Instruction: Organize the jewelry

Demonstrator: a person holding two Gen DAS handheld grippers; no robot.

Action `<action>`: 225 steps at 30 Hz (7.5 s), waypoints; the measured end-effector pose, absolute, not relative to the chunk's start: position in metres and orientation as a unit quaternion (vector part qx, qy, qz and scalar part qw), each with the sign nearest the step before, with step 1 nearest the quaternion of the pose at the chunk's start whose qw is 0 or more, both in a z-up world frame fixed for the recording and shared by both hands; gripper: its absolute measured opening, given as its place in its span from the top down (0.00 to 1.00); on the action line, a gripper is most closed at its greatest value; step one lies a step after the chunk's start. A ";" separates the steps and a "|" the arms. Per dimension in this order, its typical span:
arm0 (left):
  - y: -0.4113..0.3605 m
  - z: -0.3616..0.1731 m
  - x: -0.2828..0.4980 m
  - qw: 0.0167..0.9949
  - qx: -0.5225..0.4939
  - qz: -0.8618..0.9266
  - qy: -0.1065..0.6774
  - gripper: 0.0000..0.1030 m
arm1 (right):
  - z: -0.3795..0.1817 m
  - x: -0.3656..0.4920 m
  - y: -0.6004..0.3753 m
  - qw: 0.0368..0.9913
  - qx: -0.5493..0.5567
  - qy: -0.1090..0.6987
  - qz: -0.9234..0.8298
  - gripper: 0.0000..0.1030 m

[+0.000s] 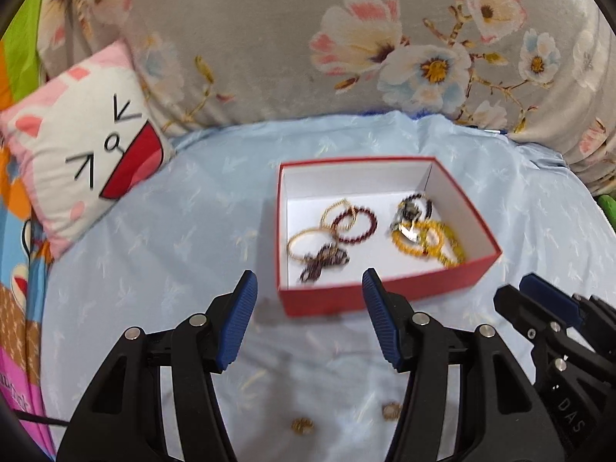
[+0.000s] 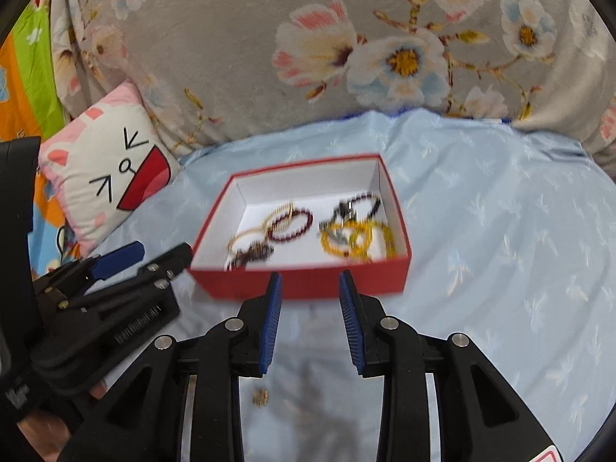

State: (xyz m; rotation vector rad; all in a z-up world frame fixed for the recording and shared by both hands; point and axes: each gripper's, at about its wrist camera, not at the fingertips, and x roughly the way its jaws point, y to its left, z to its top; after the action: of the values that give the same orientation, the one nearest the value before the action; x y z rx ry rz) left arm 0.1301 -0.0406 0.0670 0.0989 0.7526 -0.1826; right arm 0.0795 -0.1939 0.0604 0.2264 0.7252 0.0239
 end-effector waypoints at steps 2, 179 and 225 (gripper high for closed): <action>-0.029 0.053 0.120 0.921 0.045 -0.082 0.377 0.48 | 0.045 0.069 -0.189 0.922 0.115 0.370 0.017 0.70; -0.064 0.054 0.124 0.923 0.046 -0.074 0.374 0.54 | 0.050 0.083 -0.197 0.931 0.072 0.349 -0.074 0.39; -0.040 0.050 0.067 0.926 0.044 -0.027 0.375 0.09 | 0.043 0.032 -0.204 0.927 0.064 0.351 -0.119 0.20</action>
State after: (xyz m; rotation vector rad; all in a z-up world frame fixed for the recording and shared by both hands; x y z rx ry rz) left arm 0.0667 -0.0401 0.0499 0.0900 0.7691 -0.0550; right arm 0.0324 -0.2045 0.0427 0.1312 0.7198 -0.2432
